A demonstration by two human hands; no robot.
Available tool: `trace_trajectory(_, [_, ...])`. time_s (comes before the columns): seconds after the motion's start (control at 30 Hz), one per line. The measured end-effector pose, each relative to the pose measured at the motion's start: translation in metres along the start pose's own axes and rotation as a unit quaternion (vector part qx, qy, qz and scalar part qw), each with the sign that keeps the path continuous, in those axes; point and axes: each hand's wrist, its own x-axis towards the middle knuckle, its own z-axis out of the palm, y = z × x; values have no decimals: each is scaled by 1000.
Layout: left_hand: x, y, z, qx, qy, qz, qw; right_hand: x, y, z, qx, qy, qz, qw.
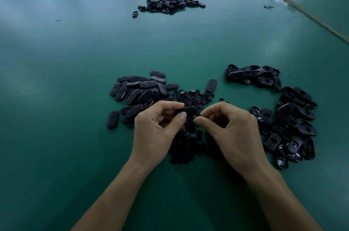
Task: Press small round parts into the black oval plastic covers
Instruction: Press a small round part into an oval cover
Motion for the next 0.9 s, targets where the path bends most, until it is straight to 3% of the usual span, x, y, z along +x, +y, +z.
trace_trajectory(0.6, [0,-1,0,19,-12,-9,1000,2,1,5,79,31,-11,996])
trace_trajectory(0.9, [-1,1,1,34,-33,4,999,0,0,7,36,8,-32,999])
